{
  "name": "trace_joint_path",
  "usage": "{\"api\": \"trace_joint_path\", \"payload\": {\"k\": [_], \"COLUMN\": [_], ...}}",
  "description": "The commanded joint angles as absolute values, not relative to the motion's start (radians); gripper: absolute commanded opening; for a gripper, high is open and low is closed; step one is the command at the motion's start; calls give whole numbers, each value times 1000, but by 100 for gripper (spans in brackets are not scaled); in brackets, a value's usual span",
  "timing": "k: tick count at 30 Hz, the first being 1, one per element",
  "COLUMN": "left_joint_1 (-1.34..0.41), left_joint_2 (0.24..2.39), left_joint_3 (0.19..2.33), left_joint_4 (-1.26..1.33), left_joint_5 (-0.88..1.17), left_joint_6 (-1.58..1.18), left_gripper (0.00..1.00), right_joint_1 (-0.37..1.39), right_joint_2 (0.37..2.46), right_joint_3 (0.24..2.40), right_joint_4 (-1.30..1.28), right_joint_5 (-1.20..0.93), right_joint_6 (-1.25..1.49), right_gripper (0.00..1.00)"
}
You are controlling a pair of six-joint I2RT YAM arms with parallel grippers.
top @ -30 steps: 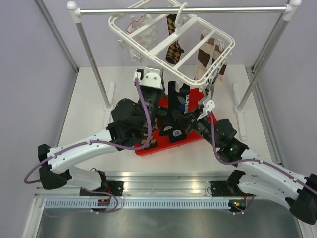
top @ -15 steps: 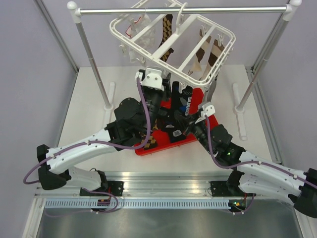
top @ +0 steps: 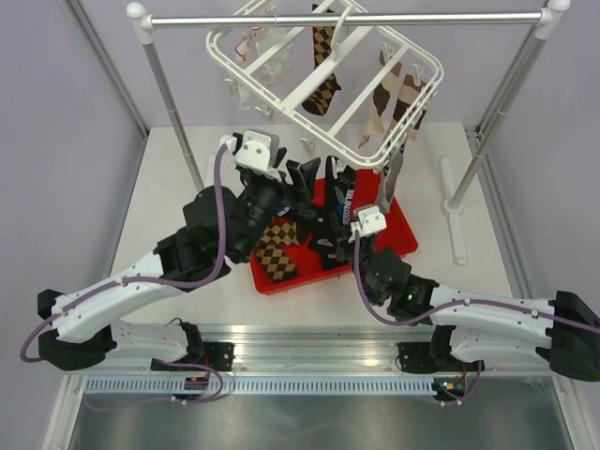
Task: Remove the socks clipped to the hanger
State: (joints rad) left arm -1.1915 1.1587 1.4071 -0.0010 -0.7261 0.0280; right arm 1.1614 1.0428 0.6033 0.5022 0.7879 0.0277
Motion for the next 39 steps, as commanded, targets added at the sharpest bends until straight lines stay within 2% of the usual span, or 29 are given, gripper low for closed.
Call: {"api": "trace_joint_path", "payload": {"k": [1,9,12,23,33,39], "left_joint_1": [-1190,-1190,-1190,-1206,-1215,-1220], "left_joint_2": [1157,1222,1247,1290,1351,1359], "left_joint_3": [1471,1509,1531,1551,1611,1618], "left_joint_4": [-173,-192,-184,-143,-101,-110], "left_joint_5": [-609,-591,-591,-643,-666,-678], "left_joint_6": [-101,-163,-176,-176,-101,-86], "left_gripper": [72,72,71,67,66,65], "right_joint_1": [1193,1268,1293,1321,1379,1396], "right_joint_2": [1066,1144,1180,1267,1451,1516], "right_joint_3": [653,654,650,664,693,729], "right_joint_4": [592,773,892,1083,1542,1686], "right_joint_5": [945,1121,1163,1284,1330,1338], "right_joint_6": [-44,-179,-262,-416,-823,-975], "right_gripper": [1,1,1,1,1,1]}}
